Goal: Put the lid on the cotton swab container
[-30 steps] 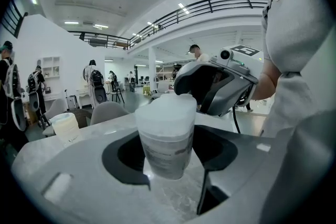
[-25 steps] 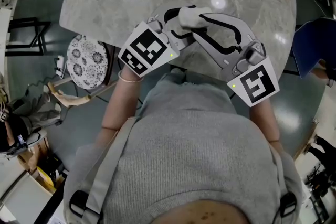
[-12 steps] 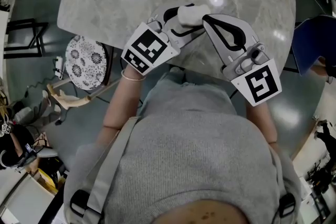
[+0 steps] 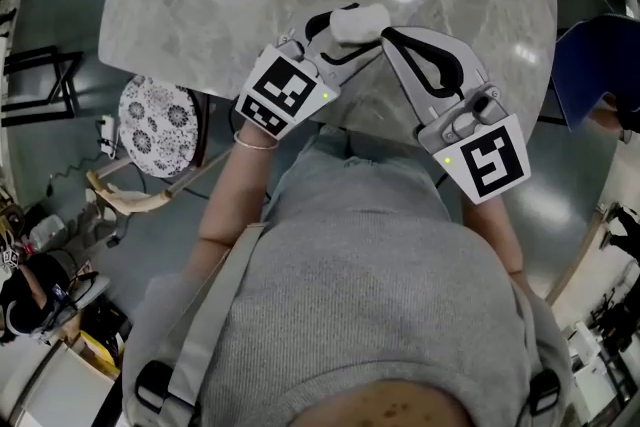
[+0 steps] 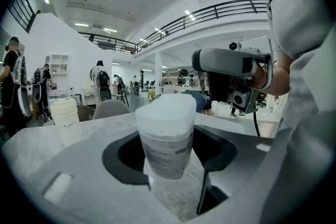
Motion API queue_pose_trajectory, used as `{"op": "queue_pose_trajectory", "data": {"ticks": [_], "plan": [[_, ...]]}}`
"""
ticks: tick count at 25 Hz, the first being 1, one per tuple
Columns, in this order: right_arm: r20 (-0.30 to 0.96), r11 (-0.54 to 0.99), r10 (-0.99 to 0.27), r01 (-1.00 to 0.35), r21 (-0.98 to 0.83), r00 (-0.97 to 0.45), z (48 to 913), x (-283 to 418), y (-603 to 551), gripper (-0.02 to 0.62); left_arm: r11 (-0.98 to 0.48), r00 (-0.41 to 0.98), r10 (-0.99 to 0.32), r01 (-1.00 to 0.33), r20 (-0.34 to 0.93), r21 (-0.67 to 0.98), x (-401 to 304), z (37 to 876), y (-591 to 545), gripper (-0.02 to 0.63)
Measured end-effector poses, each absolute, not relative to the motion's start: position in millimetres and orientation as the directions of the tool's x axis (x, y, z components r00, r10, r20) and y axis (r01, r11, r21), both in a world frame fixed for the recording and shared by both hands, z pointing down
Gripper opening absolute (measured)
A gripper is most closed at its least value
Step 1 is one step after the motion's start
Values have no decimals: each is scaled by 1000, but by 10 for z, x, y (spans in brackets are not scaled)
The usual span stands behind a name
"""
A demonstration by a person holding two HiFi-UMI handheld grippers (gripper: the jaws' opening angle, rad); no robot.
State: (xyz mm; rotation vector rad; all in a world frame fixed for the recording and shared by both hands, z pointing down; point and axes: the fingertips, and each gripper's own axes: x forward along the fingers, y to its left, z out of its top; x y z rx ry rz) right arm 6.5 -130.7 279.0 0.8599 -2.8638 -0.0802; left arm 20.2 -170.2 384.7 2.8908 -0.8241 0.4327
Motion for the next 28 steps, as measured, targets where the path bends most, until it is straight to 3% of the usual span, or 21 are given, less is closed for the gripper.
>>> {"op": "queue_pose_trajectory", "data": {"ticks": [28], "plan": [[165, 768, -637, -639, 46, -753, 2948, 258, -1453, 3, -875, 820, -448, -484, 357, 15, 333, 4589, -1955, 258]]}}
